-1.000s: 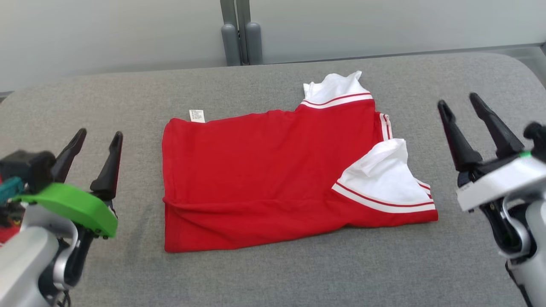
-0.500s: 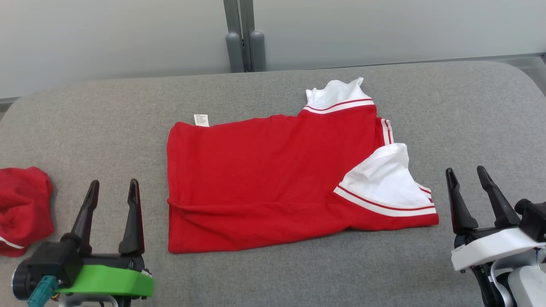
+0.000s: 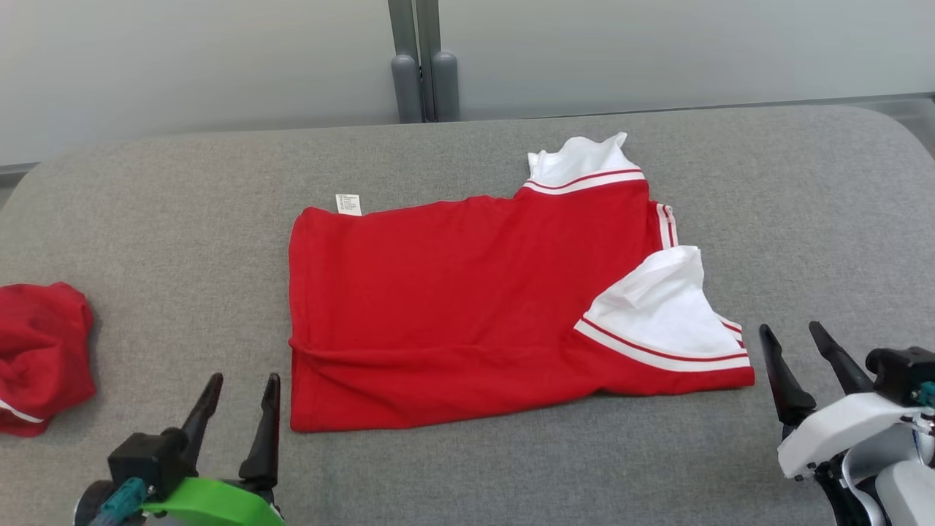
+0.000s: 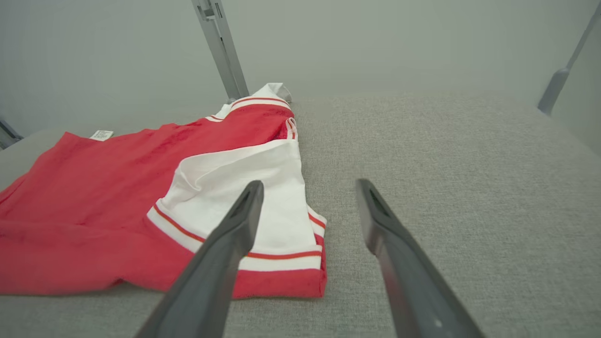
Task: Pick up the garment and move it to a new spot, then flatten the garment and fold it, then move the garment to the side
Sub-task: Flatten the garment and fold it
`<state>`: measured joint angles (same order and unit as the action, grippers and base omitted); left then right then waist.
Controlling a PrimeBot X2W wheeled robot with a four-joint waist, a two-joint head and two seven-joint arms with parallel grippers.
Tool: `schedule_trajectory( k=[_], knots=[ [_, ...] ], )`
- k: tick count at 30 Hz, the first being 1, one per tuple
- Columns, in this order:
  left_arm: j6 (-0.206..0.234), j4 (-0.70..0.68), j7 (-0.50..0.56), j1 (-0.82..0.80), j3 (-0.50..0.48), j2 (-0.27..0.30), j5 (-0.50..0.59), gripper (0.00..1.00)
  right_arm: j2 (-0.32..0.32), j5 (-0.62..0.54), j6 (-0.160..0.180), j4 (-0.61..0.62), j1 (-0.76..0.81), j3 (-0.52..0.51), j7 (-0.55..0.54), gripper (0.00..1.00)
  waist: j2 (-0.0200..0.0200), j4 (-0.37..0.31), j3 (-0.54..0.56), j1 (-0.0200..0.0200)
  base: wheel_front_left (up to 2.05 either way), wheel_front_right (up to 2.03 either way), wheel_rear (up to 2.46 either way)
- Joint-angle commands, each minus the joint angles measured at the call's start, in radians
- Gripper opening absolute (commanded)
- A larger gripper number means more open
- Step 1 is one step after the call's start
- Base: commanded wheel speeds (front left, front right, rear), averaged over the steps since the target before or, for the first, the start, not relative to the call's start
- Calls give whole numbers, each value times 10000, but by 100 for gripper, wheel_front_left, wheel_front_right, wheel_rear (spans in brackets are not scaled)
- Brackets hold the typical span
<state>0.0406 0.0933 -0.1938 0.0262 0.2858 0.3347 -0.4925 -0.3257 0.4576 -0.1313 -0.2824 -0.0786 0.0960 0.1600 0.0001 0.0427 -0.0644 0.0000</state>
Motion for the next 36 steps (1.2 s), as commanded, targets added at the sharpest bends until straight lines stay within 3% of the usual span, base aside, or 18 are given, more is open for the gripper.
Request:
schedule_trajectory(
  k=[1,8,13,22,23,25,27,29,30,31,32,33,36],
  knots=[
    [-166,199,422,-136,72,-49,-300,100,-70,141,7,-206,-270,83,-376,100,-1,29,-118,0,0,0,0],
    [-511,949,2386,-1049,637,-126,-763,100,-235,295,5,-1252,-1262,323,-2184,100,-1,142,-700,0,0,0,0],
    [-516,1386,3490,-1726,749,-285,-1189,100,-126,470,5,-1909,-1977,540,-3431,100,-1,197,-1097,0,0,0,0],
    [-641,2117,5004,-2011,1237,-360,-1613,100,180,912,2,-2469,-2255,988,-4498,100,-1,292,-1364,0,0,0,0],
    [-587,2167,4983,-2045,1211,-353,-1592,100,190,947,2,-2480,-2259,1024,-4527,91,-1,296,-1370,0,0,0,0],
    [-544,2229,4817,-2141,1143,-390,-1568,100,218,1013,2,-2510,-2257,1105,-4546,55,-1,294,-1389,0,0,0,0],
    [-546,2232,4593,-2253,1073,-439,-1567,100,202,1078,2,-2518,-2241,1179,-4557,38,-1,294,-1395,0,0,0,0],
    [-502,2313,4501,-2293,1042,-451,-1547,100,179,1164,4,-2493,-2204,1249,-4534,0,-1,284,-1379,0,0,0,0],
    [-523,2384,4566,-2295,1084,-449,-1562,94,150,1192,4,-2471,-2187,1290,-4538,0,-1,274,-1364,0,0,0,0],
    [-536,2421,4565,-2311,1093,-448,-1572,72,137,1219,4,-2459,-2182,1324,-4546,0,-1,267,-1353,0,0,0,0],
    [-552,2481,4561,-2337,1103,-442,-1588,11,128,1252,4,-2439,-2180,1392,-4546,0,-1,251,-1327,0,0,0,0],
    [-594,2554,4641,-2338,1147,-435,-1613,0,122,1288,4,-2418,-2185,1448,-4514,0,-1,236,-1281,0,0,0,0],
    [-591,2573,4562,-2281,1112,-330,-1614,0,9,1399,2,-2371,-2166,1517,-4522,0,-1,214,-1075,0,0,0,0]
  ],
)
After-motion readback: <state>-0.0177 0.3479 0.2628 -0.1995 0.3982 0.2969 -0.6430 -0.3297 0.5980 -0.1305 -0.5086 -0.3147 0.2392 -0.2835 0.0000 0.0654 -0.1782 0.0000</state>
